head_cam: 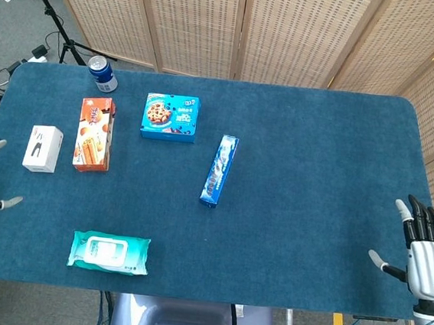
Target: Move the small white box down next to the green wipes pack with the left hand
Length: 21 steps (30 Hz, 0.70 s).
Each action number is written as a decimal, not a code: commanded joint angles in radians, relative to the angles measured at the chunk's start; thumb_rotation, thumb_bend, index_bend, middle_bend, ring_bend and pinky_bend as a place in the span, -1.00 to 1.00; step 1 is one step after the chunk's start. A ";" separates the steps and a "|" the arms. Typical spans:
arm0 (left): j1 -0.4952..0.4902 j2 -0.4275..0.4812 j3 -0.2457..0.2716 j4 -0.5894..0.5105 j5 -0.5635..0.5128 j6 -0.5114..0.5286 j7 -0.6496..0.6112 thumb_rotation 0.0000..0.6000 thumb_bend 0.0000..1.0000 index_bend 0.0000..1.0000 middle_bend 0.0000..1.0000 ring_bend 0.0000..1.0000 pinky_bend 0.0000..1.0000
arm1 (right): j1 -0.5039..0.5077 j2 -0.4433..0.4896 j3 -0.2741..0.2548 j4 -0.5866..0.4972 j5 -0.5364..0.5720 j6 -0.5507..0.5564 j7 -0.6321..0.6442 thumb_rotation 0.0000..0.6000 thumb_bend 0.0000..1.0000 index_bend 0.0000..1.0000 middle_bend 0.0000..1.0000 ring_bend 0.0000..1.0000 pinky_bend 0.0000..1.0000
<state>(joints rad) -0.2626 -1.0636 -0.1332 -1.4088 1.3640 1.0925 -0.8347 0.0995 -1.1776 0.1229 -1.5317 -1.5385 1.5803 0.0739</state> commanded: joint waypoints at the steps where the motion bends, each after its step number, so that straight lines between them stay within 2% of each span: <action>1: -0.116 -0.021 -0.091 0.058 -0.164 -0.227 -0.165 1.00 -1.00 -1.00 -1.00 -1.00 -1.00 | 0.002 0.001 0.004 0.003 0.011 -0.007 0.006 1.00 -1.00 -1.00 -1.00 -1.00 -1.00; 7: -0.187 -0.089 -0.137 0.189 -0.238 -0.357 -0.196 1.00 -1.00 -1.00 -1.00 -1.00 -1.00 | 0.009 -0.002 0.011 0.013 0.033 -0.029 0.008 1.00 -1.00 -1.00 -1.00 -1.00 -1.00; 16: -0.258 -0.189 -0.211 0.350 -0.310 -0.527 -0.327 1.00 -1.00 -1.00 -1.00 -1.00 -1.00 | 0.018 -0.009 0.021 0.025 0.064 -0.055 0.006 1.00 -1.00 -1.00 -1.00 -1.00 -1.00; 21: -0.271 -0.218 -0.241 0.400 -0.342 -0.595 -0.369 1.00 -1.00 -1.00 -1.00 -1.00 -1.00 | 0.021 -0.011 0.022 0.029 0.071 -0.063 0.005 1.00 -1.00 -1.00 -1.00 -1.00 -1.00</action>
<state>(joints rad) -0.5227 -1.2645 -0.3588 -1.0299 1.0373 0.5201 -1.1868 0.1196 -1.1879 0.1449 -1.5032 -1.4683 1.5179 0.0794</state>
